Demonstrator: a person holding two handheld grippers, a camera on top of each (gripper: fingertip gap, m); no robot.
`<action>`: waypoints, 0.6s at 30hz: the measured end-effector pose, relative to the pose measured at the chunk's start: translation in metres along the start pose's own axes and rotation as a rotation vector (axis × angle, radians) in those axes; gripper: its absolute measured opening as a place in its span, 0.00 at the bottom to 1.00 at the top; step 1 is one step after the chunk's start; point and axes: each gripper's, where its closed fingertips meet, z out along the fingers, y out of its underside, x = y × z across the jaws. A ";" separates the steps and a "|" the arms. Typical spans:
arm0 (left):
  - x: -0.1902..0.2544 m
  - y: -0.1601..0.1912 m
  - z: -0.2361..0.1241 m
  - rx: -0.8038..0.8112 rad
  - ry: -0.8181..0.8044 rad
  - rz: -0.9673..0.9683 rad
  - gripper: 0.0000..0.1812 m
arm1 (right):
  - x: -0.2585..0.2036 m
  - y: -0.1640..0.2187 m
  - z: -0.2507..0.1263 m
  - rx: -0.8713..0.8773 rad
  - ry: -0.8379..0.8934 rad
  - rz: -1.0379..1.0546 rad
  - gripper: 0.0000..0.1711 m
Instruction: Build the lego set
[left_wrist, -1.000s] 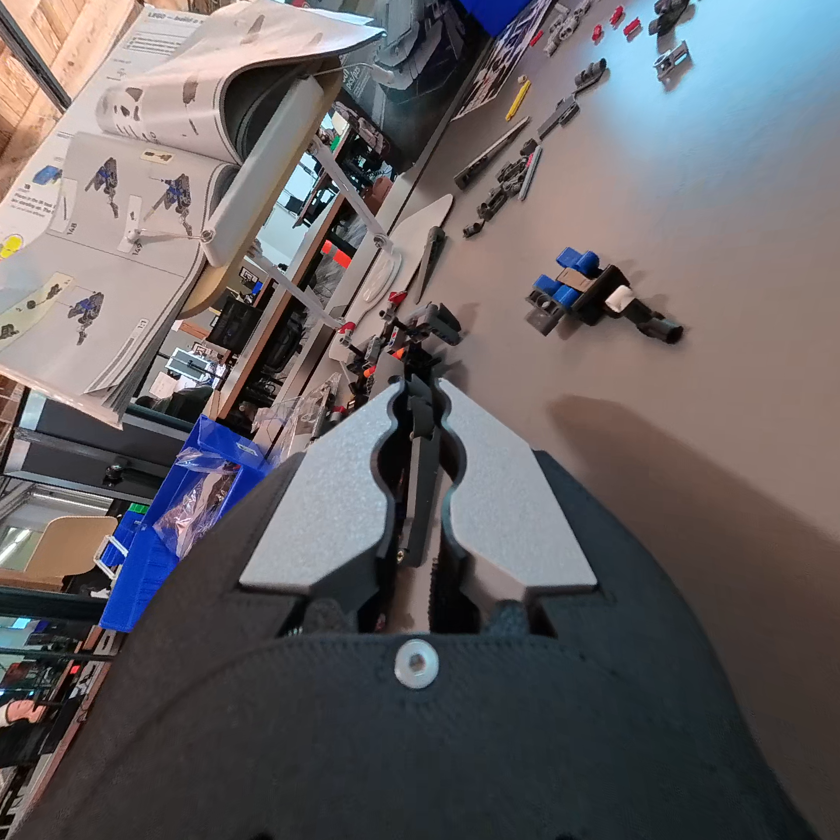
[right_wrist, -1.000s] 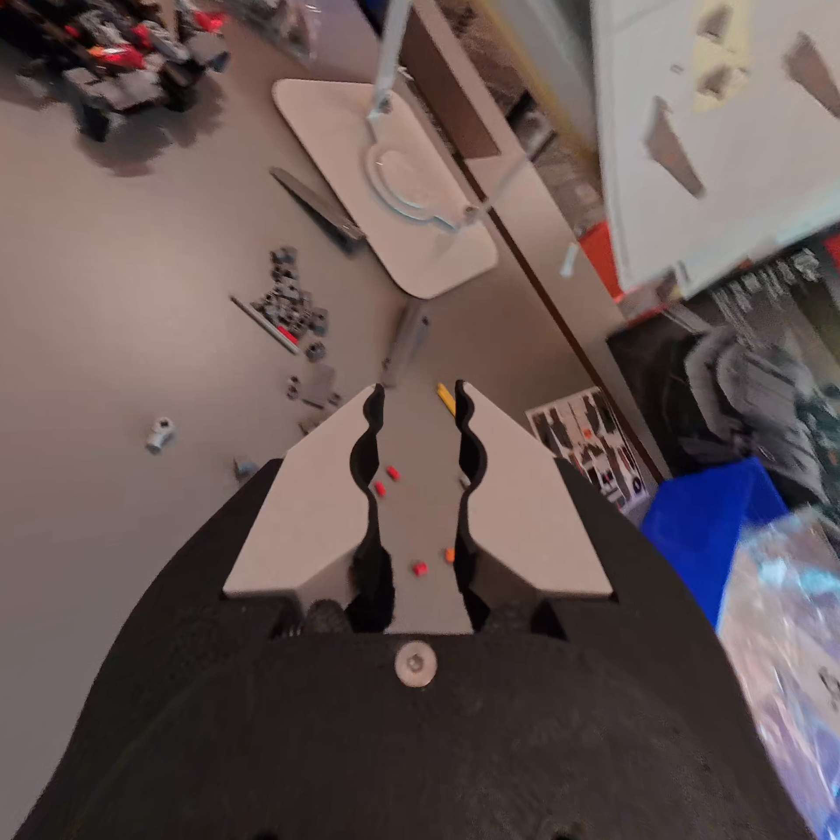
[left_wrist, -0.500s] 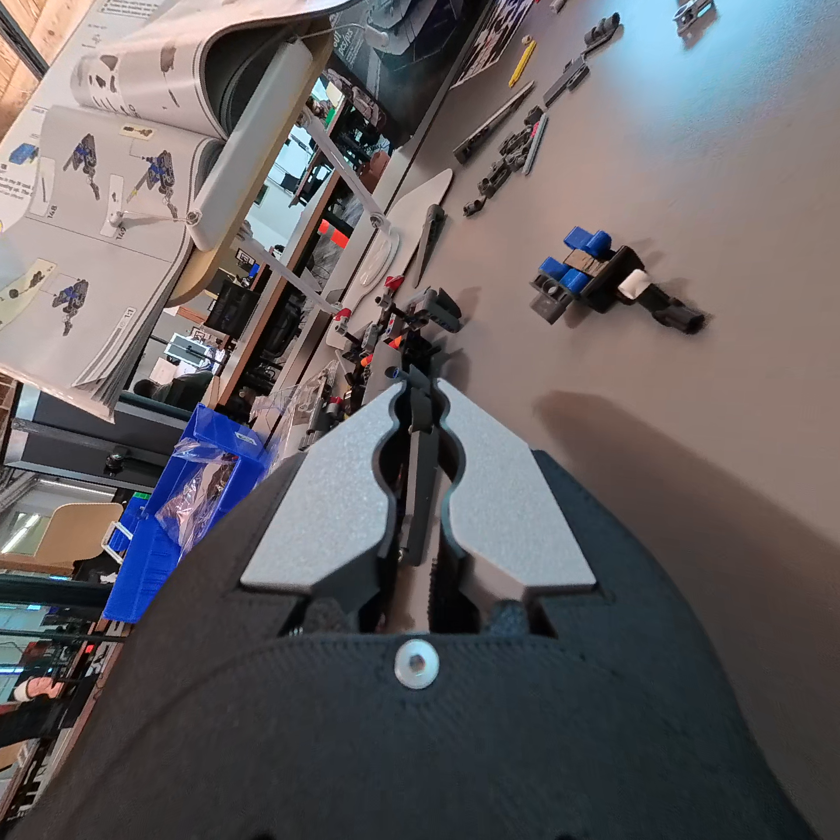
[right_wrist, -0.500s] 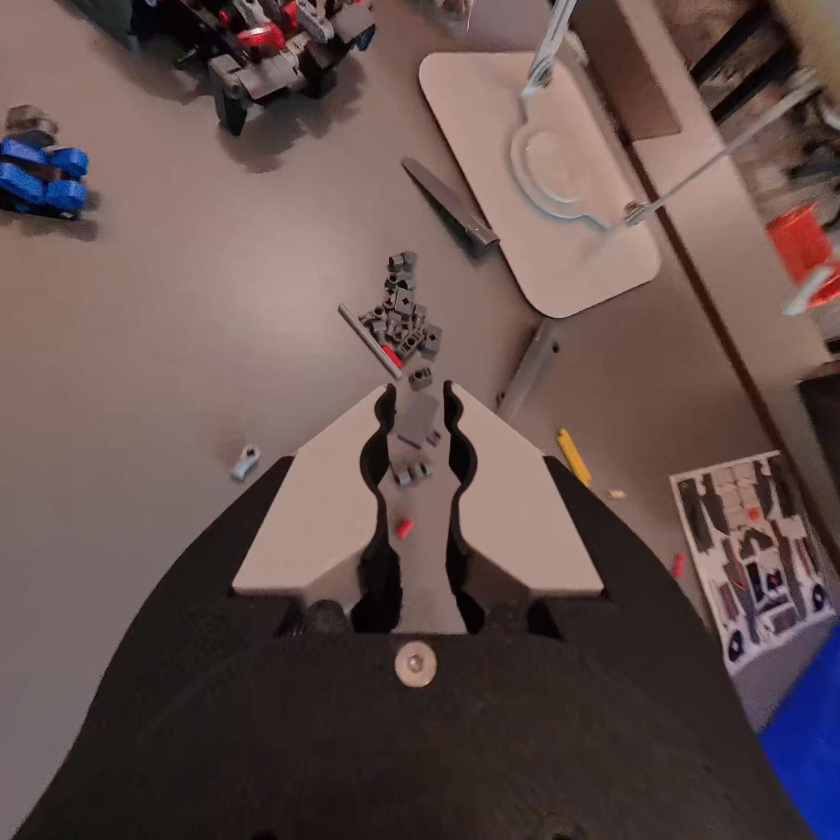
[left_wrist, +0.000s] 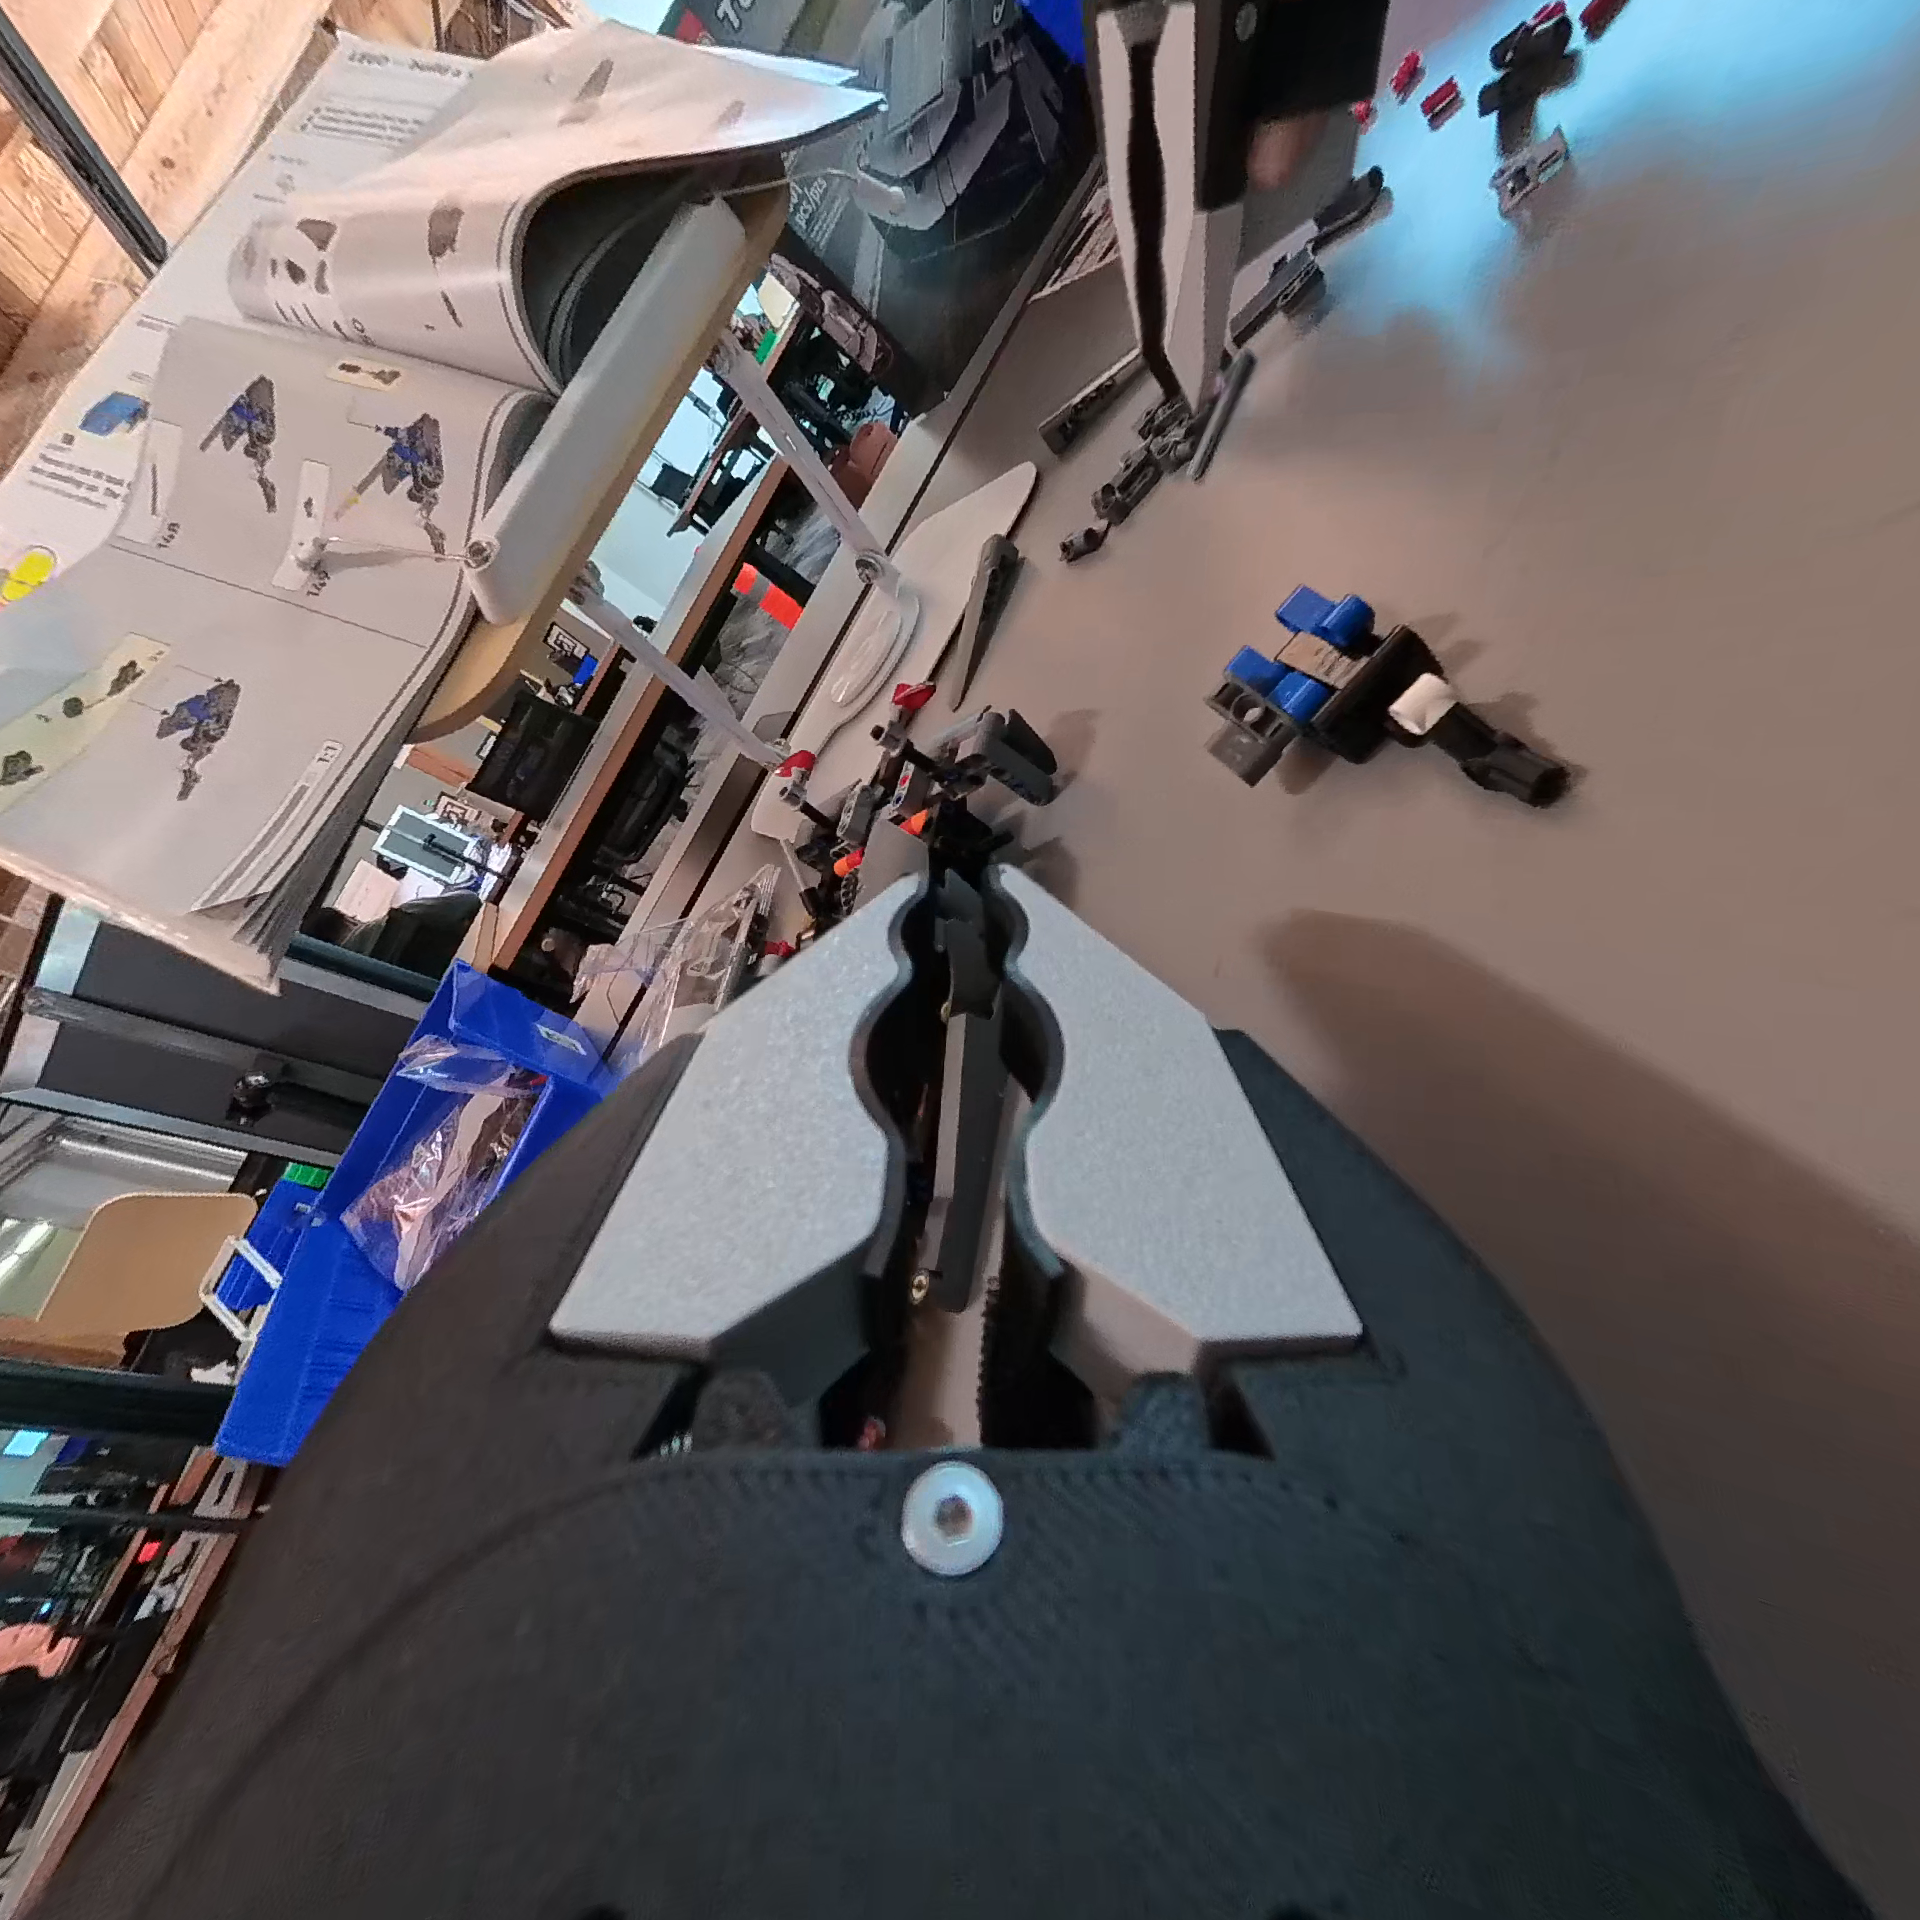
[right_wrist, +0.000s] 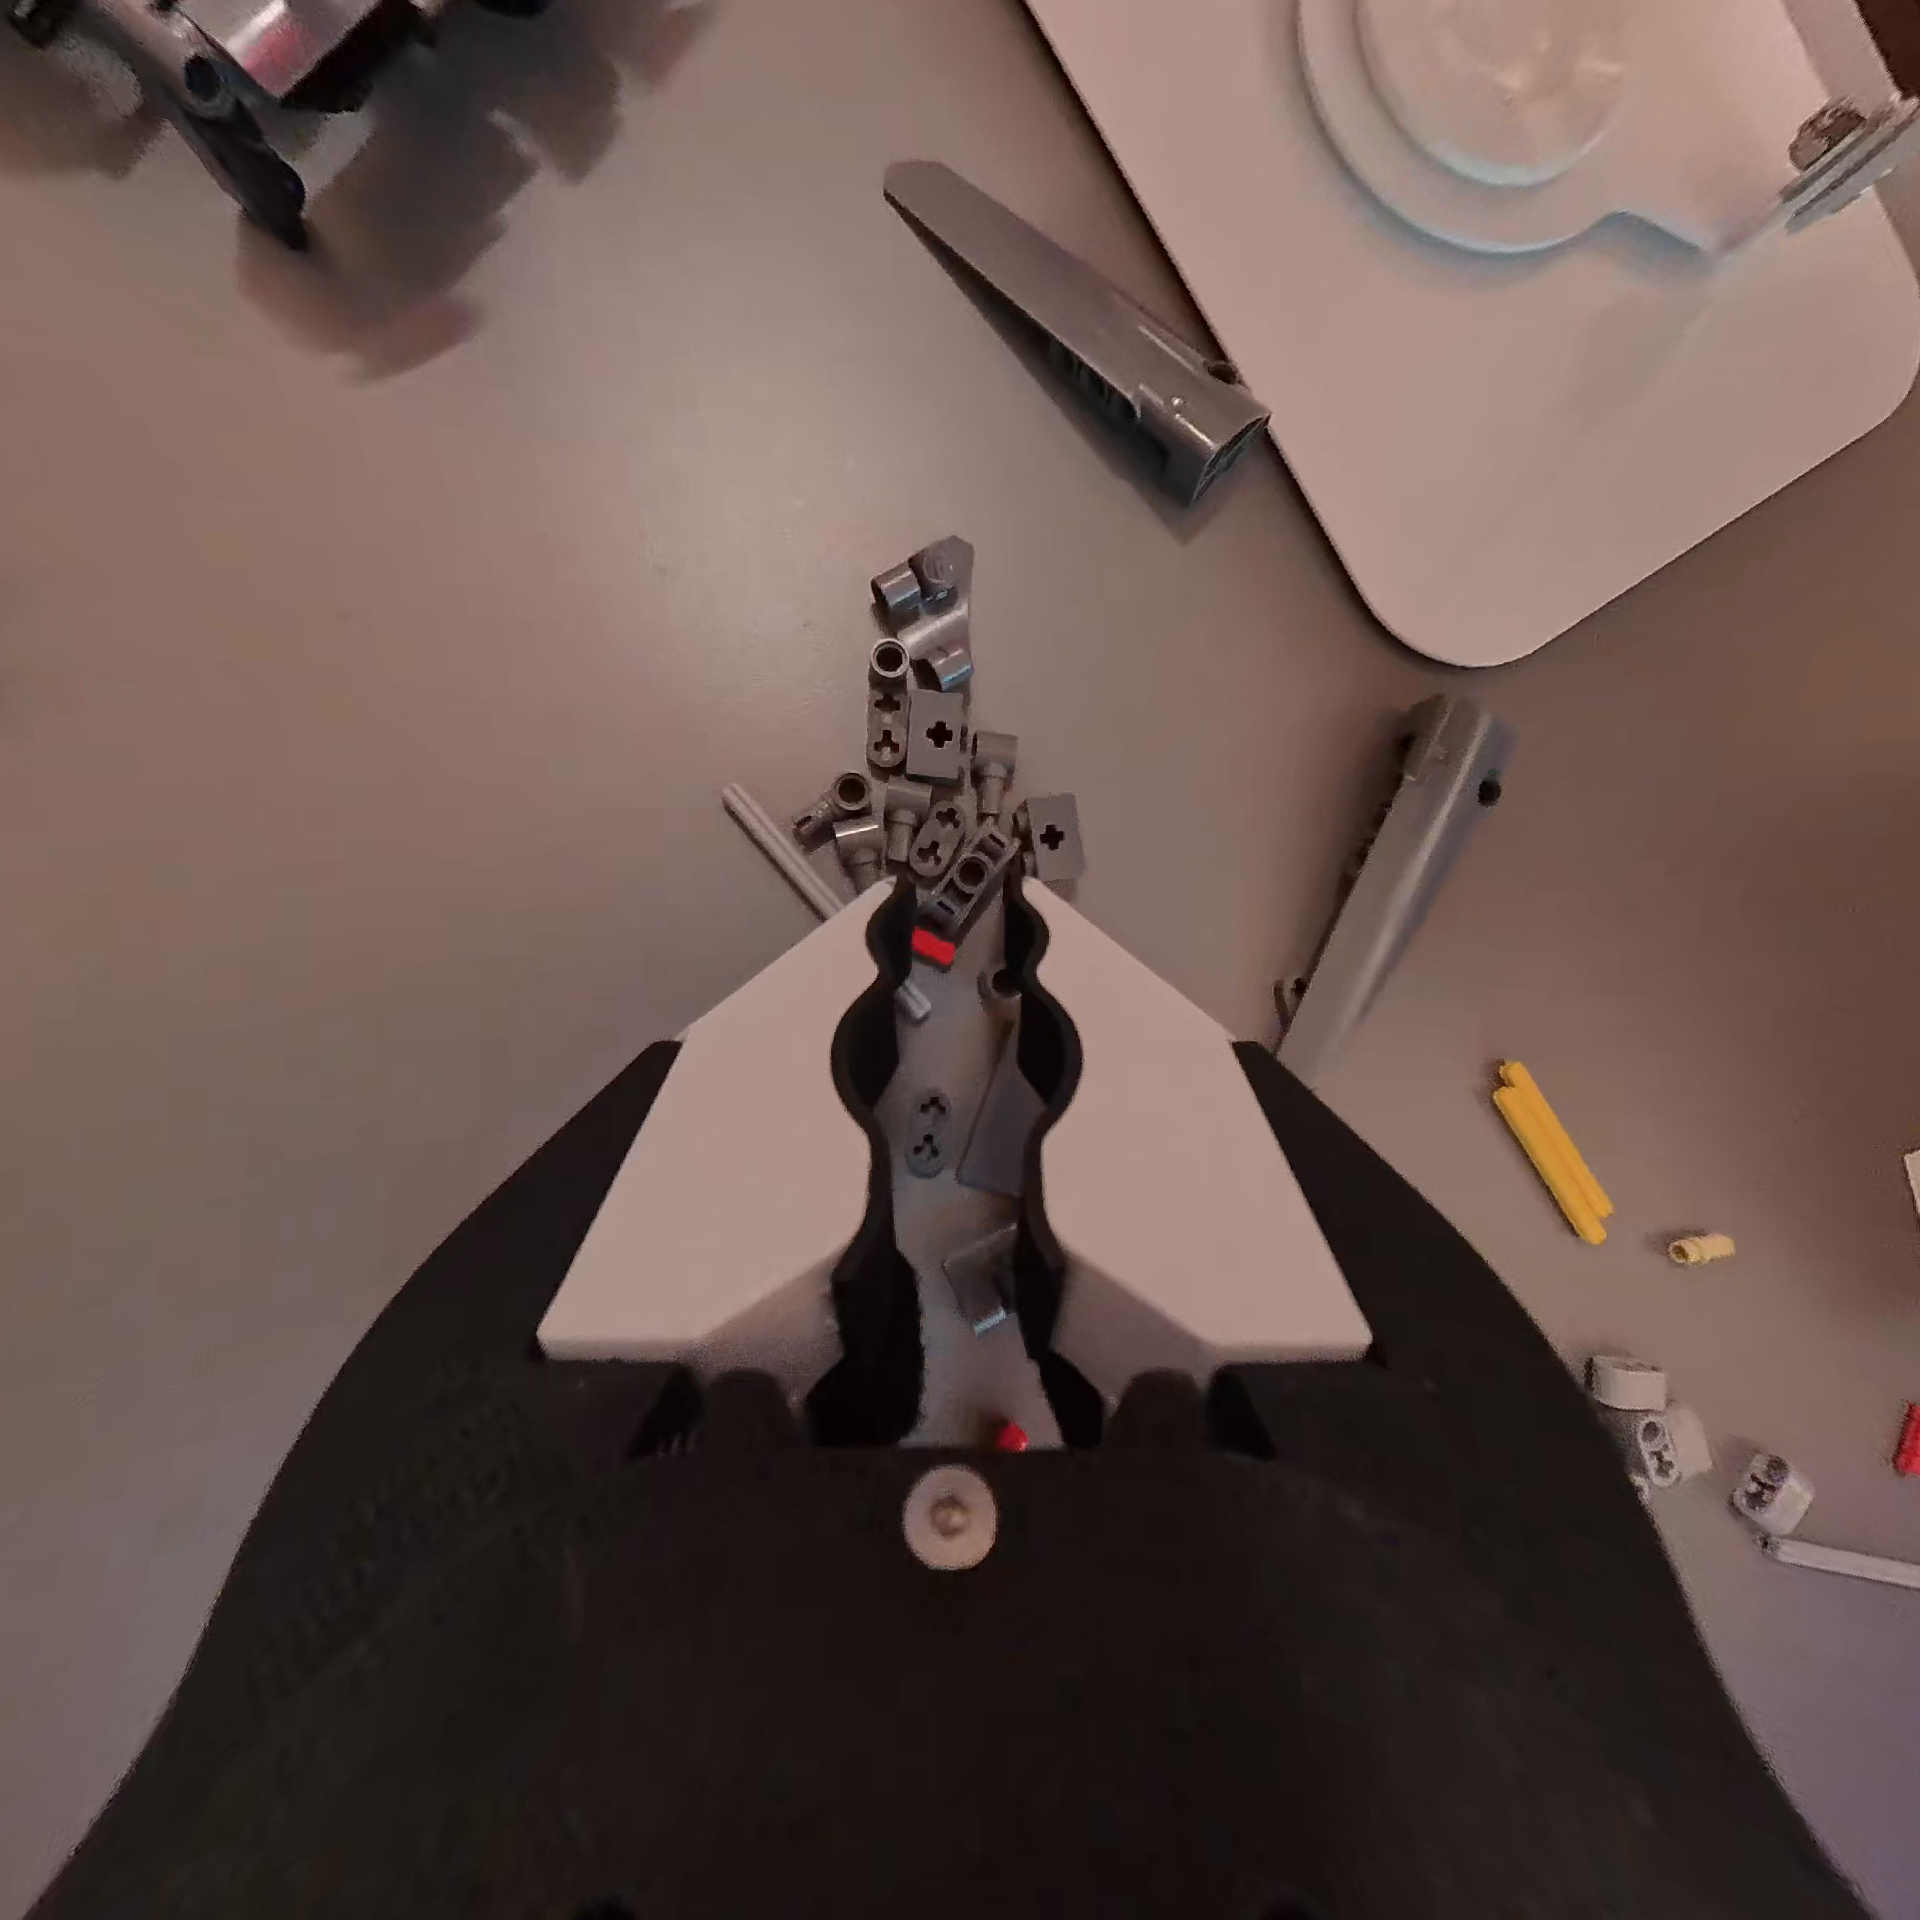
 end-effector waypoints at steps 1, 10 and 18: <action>0.000 -0.001 -0.001 0.006 -0.001 0.000 0.03 | 0.000 0.000 0.001 -0.002 0.003 0.002 0.08; -0.002 -0.007 -0.007 0.045 -0.008 -0.006 0.03 | -0.001 -0.001 0.002 -0.009 0.004 -0.012 0.03; -0.001 -0.008 -0.007 0.050 -0.008 -0.001 0.03 | -0.014 -0.010 -0.021 0.080 -0.013 -0.029 0.03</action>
